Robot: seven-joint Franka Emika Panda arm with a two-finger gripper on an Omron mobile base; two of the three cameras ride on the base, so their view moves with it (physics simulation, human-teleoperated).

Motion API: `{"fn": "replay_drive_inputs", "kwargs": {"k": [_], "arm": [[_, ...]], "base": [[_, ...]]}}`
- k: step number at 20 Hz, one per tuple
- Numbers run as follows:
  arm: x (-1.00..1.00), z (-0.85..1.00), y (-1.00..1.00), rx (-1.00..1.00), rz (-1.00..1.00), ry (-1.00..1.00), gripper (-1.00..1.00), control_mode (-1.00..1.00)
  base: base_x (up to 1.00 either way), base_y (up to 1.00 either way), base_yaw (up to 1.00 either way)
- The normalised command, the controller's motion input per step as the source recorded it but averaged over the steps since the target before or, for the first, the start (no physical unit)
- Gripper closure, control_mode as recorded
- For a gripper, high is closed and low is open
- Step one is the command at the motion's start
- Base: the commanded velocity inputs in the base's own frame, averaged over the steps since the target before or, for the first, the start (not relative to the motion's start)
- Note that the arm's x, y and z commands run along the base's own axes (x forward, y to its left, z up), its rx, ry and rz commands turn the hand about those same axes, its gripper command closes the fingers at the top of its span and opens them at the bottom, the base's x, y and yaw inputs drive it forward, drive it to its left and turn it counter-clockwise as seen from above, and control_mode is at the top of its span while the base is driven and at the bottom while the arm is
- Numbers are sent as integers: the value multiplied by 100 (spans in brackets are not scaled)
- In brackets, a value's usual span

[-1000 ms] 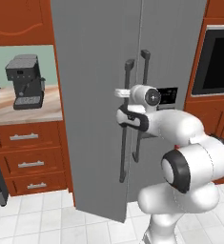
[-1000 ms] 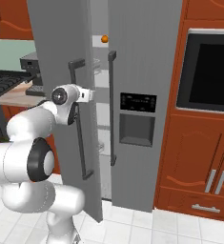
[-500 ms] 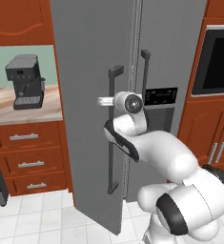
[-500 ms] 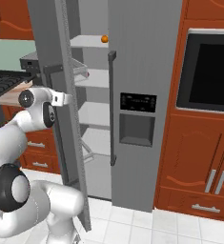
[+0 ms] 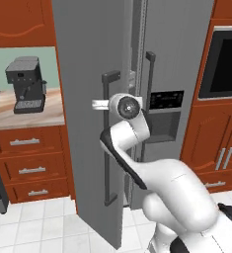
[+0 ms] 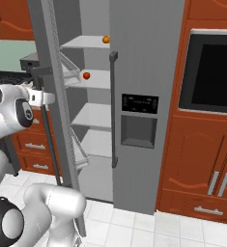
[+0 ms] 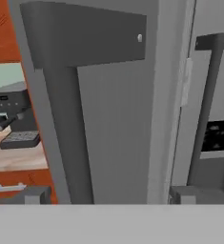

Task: Retrieve the tangerine and apple from the fridge and place them into the bowl on the dining table.

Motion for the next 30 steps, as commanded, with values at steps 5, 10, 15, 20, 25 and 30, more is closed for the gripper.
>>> {"fn": "replay_drive_inputs", "kwargs": {"k": [5, 10, 15, 20, 25, 30], "arm": [[-100, 42, 0, 2, 6, -17, -100, -100], [-91, 61, -33, 21, 8, -1, -100, -100], [-65, 81, -56, 32, 2, 1, -100, -100], [-17, 28, -59, 41, 0, 19, -100, -100], [22, 0, -62, 45, 0, 7, -100, -100], [19, 0, -47, 47, -4, -4, -100, -100]], "base": [[0, 0, 0], [0, 0, 0], [0, 0, 0], [0, 0, 0], [0, 0, 0], [0, 0, 0]]}}
